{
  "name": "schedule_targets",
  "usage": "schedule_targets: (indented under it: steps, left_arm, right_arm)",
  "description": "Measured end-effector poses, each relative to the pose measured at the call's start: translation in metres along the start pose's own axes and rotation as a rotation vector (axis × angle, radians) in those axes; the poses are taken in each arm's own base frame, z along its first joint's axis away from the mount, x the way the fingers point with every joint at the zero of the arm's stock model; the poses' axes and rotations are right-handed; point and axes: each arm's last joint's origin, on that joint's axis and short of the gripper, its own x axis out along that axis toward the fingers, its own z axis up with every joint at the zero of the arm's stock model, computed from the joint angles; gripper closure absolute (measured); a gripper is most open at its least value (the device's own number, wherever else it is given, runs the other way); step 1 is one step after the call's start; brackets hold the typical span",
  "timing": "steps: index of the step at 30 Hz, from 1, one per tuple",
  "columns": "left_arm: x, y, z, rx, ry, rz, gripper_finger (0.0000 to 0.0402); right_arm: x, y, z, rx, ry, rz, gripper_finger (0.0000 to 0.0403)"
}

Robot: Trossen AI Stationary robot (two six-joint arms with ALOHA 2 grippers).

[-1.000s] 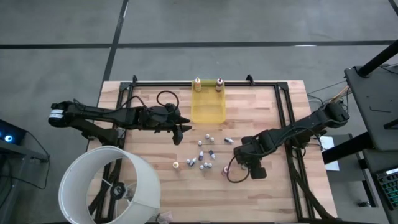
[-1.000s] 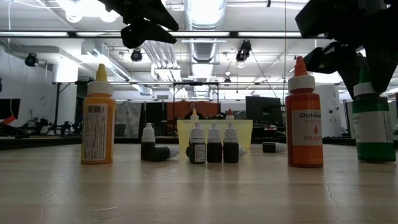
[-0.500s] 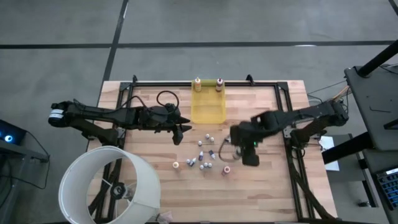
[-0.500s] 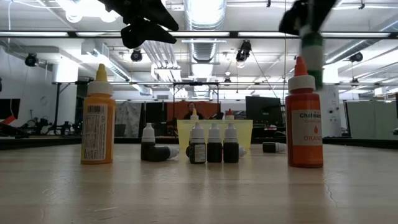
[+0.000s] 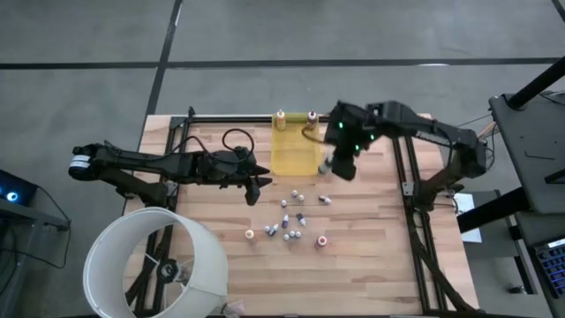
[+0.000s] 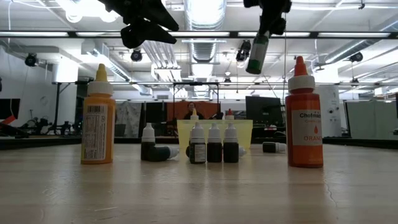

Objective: Pick & Place food coloring
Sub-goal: Put the large green food coloring bottle into the yellow container

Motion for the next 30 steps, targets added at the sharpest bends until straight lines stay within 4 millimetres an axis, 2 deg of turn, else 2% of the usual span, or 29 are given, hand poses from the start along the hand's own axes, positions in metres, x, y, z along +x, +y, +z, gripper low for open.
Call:
schedule_targets:
  steps: [4,15,24,30]
  left_arm:
    - [0.000,0.000,0.000,-0.001,-0.002,0.001,0.0266]
    - [0.000,0.000,0.000,-0.001,-0.001,0.000,0.0266]
    - [0.000,0.000,0.000,0.000,0.000,0.001,0.0266]
    - [0.000,0.000,0.000,-0.012,0.000,0.002,0.0266]
  right_arm:
    - [-0.001,-0.023,0.013,0.004,0.018,-0.014,0.0288]
    - [0.018,-0.079,0.062,-0.046,0.041,-0.066,0.0289]
    - [0.052,-0.128,0.088,-0.031,0.108,-0.084,0.0289]
    - [0.078,-0.159,0.095,0.018,0.147,-0.089,0.0290]
